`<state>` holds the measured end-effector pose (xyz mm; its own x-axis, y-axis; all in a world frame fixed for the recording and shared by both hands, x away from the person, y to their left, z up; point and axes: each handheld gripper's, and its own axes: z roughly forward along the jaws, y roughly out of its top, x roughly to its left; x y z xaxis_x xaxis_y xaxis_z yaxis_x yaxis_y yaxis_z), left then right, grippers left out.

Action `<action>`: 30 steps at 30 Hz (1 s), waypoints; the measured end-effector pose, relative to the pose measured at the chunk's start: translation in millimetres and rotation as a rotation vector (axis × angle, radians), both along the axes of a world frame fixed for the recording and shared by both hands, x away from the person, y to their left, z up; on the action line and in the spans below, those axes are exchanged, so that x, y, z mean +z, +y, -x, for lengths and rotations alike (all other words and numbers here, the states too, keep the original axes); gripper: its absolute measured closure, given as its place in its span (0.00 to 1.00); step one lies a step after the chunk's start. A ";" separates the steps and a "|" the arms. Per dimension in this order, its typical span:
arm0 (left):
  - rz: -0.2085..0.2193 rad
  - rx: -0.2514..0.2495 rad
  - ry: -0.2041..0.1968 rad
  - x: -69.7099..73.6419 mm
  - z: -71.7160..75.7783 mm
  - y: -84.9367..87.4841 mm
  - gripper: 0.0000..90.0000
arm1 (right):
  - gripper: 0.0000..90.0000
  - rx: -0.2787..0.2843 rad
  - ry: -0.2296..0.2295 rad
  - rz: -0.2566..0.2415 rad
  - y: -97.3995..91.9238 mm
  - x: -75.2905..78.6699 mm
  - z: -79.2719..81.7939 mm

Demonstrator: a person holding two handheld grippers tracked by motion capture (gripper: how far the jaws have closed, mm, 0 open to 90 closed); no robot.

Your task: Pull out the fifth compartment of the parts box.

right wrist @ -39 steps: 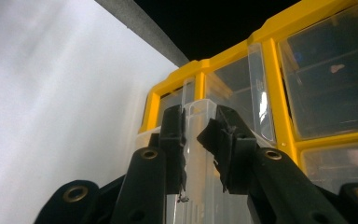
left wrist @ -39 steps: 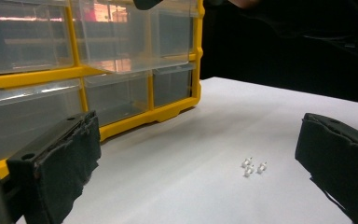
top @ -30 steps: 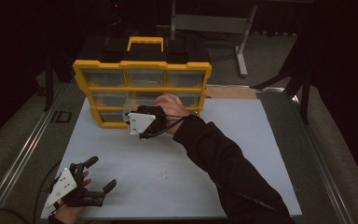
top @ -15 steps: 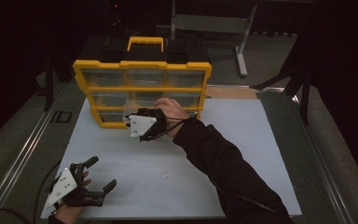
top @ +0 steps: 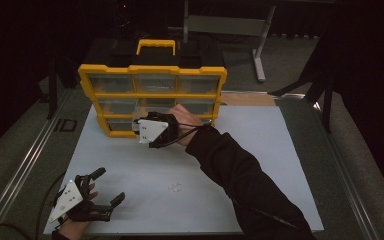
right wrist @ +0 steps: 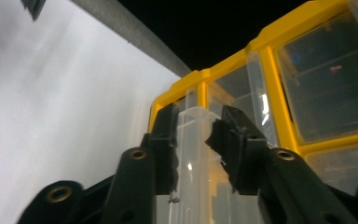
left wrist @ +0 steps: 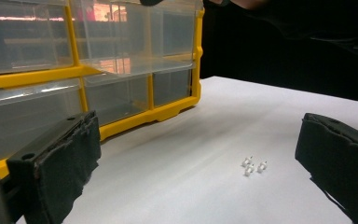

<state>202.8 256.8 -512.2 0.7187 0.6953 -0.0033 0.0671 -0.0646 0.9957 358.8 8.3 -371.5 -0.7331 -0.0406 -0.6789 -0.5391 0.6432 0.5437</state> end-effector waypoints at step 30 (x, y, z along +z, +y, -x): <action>-0.003 0.002 0.002 -0.4 -0.5 -1.0 0.00 | 0.31 -0.340 0.397 -0.284 -55.0 29.8 -33.0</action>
<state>203.3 255.8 -512.6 0.7171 0.6970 -0.0021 0.0688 -0.0678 0.9953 391.8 -46.8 -341.7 -0.8732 0.3837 -0.3005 -0.0491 0.5443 0.8375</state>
